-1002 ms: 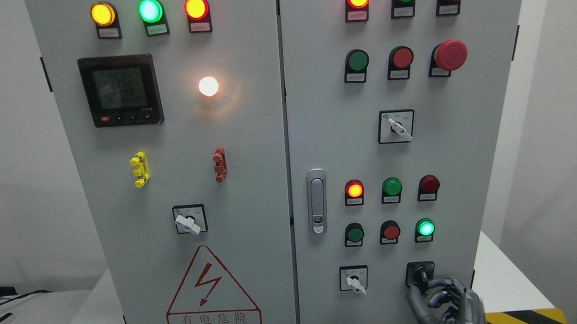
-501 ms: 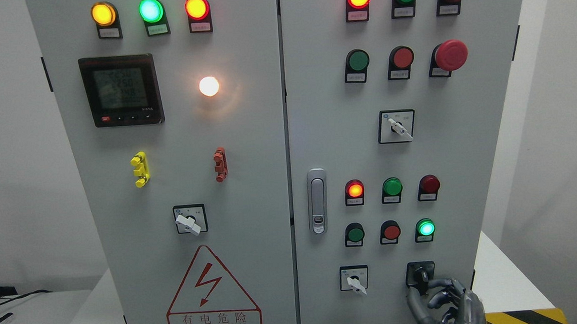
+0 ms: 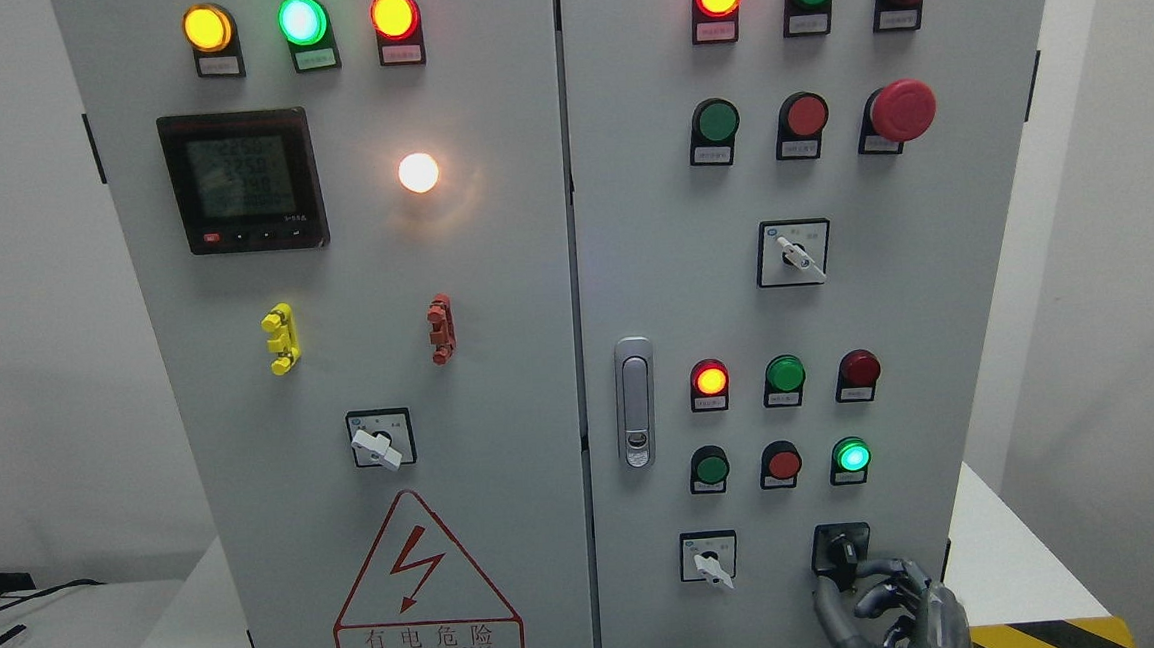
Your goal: Trip black knob to open circuit
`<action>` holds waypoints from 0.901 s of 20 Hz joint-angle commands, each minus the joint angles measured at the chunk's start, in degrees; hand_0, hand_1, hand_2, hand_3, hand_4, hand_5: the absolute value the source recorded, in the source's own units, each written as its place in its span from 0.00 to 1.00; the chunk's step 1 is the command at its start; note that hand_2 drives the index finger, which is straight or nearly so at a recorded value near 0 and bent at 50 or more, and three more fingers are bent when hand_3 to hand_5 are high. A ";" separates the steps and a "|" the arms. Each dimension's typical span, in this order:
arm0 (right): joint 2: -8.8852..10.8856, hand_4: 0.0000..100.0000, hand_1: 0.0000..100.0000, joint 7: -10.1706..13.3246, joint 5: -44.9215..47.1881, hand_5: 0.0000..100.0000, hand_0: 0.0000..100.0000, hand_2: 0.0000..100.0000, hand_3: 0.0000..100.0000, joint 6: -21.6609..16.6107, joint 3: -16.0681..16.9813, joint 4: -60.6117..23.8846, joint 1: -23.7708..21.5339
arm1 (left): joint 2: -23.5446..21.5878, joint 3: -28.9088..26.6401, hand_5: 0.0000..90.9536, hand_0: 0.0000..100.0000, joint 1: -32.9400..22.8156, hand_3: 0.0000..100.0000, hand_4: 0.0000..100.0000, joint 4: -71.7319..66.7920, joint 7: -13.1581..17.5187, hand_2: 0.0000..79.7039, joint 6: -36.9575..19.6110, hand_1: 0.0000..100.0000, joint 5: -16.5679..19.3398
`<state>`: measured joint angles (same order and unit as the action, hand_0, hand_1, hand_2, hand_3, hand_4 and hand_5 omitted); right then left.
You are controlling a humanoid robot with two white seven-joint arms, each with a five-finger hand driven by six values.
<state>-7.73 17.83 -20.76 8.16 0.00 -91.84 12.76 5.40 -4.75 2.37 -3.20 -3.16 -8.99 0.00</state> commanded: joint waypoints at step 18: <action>0.09 0.75 0.80 0.02 0.02 0.87 0.25 0.49 0.78 -0.07 2.37 0.34 0.07 | 0.05 0.00 0.00 0.12 0.00 0.00 0.00 0.03 0.00 0.00 0.03 0.39 1.76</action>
<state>-7.70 17.82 -20.76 8.13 0.26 -91.60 12.77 5.40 -4.75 2.37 -3.21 -3.16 -8.99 0.00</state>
